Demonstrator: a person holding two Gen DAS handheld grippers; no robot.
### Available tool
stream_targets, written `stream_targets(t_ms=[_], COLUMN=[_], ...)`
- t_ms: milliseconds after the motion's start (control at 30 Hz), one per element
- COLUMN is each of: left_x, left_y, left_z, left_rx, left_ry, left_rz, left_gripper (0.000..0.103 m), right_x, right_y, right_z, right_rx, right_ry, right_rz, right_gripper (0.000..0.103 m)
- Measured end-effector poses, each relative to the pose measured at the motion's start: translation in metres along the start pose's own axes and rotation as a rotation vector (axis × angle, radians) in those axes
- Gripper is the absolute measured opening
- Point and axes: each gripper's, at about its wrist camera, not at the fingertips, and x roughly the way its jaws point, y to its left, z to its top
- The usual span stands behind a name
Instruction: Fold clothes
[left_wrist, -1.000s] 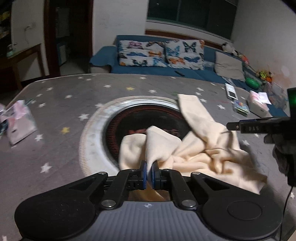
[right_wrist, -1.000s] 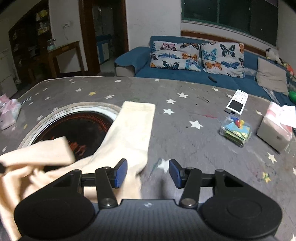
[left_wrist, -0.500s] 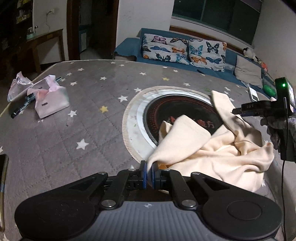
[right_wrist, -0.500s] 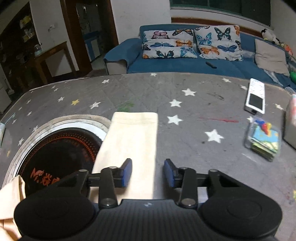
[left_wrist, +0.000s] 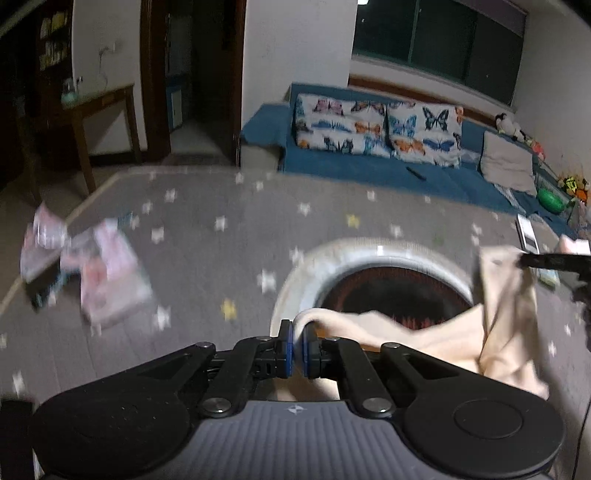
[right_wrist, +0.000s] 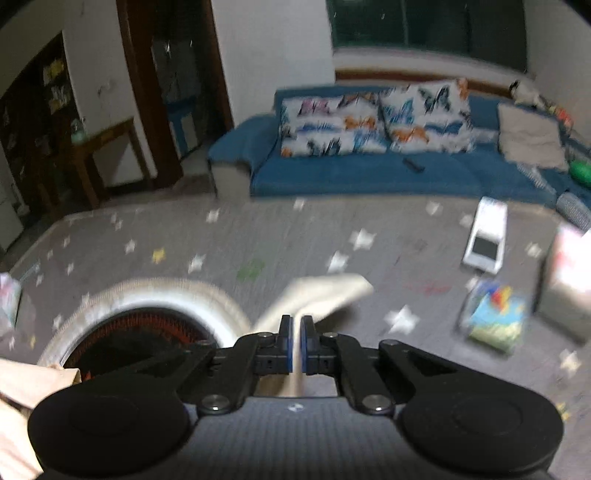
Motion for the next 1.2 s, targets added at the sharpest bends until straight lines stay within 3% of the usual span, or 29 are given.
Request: stream_targets(t_ms=[167, 300, 500, 600, 633, 833, 967, 1067, 1200], left_x=[-0.008, -0.026, -0.052, -0.066, -0.065, -0.041, -0.028, -0.033, -0.063], left_y=[-0.007, -0.002, 0.000, 0.000, 0.000, -0.004, 0.001, 0.004, -0.011], left_z=[0.060, 0.100, 0.083, 0.074, 0.061, -0.043, -0.098, -0.115, -0.120], left_rx=[0.012, -0.049, -0.018, -0.001, 0.016, 0.121, 0.166, 0.213, 0.267], left_ry=[-0.103, -0.200, -0.227, -0.240, -0.212, 0.047, 0.187, 0.184, 0.094], left_rz=[0.017, -0.006, -0.087, -0.127, -0.138, -0.162, -0.153, -0.092, -0.133], left_gripper=[0.006, 0.006, 0.006, 0.006, 0.006, 0.006, 0.011, 0.012, 0.025], right_x=[-0.041, -0.084, -0.152, -0.175, -0.181, -0.180, -0.183, -0.185, -0.188], right_y=[-0.022, -0.044, -0.075, -0.087, -0.091, -0.104, -0.097, -0.092, -0.086], right_z=[0.038, 0.062, 0.070, 0.055, 0.048, -0.023, -0.052, -0.074, -0.104], right_rx=[0.022, 0.060, 0.066, 0.037, 0.026, -0.037, -0.077, -0.106, -0.146], right_ry=[-0.142, -0.273, -0.397, -0.367, -0.346, -0.127, -0.054, 0.000, 0.073], right_rz=[-0.080, -0.142, -0.198, -0.195, -0.197, -0.229, -0.209, -0.194, -0.173], right_gripper=[0.003, 0.003, 0.003, 0.003, 0.003, 0.004, 0.004, 0.010, 0.012])
